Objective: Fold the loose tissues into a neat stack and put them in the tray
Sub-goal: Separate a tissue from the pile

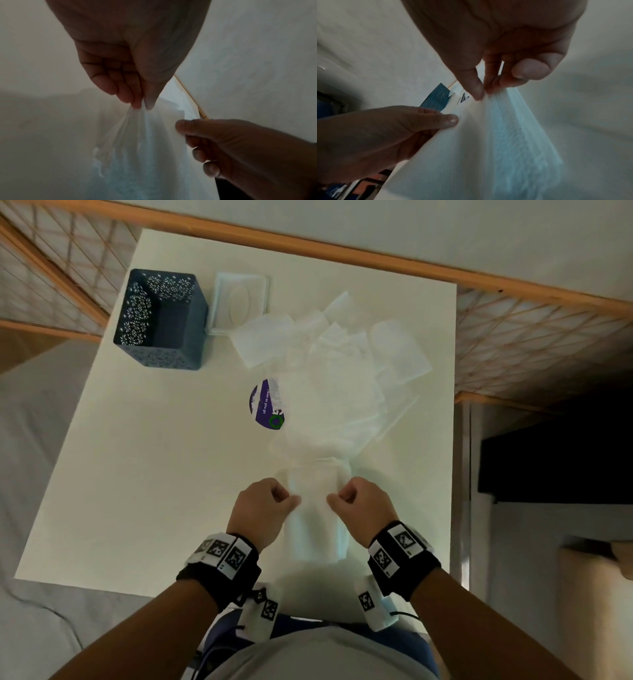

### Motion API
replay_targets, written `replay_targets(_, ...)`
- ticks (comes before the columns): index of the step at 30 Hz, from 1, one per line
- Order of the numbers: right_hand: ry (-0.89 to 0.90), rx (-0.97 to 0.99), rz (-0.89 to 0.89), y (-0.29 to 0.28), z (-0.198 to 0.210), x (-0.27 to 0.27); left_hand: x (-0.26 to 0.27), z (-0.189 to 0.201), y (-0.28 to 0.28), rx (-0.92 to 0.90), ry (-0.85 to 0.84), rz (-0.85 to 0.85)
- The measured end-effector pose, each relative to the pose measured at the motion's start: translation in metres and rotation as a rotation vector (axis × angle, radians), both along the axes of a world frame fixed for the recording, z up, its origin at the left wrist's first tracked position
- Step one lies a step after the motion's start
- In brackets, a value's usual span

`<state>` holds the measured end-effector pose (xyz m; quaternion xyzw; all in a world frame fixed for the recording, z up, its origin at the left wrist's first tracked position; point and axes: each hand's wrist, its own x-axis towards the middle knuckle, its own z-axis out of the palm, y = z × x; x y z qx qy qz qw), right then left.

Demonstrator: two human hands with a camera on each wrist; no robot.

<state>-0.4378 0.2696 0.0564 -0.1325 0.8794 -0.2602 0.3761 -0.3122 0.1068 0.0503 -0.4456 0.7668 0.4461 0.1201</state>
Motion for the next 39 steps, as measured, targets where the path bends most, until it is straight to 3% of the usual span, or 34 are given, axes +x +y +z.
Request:
replay_targets(9,0.213,0.042,0.016,-0.044,-0.003,-0.108,0.000,-0.010,-0.001,0.097,0.017,0.041)
replay_targets(15,0.182,0.240,-0.070,-0.083,-0.023,-0.168,0.000,-0.005,-0.003,0.105,0.028,0.027)
replay_targets(20,0.144,0.322,-0.091,-0.099,-0.029,-0.178,-0.003,0.005,-0.012,-0.039,-0.059,-0.023)
replay_targets(28,0.122,0.142,-0.185,-0.097,-0.028,-0.175,-0.054,0.014,-0.040,-0.167,0.109,-0.040)
replay_targets(32,0.155,0.036,-0.169,-0.089,-0.022,-0.172,-0.092,0.008,-0.049,-0.184,0.214,-0.127)
replay_targets(39,-0.078,-0.243,-0.206,-0.085,0.002,-0.160,-0.145,0.000,-0.054,-0.192,0.301,-0.378)
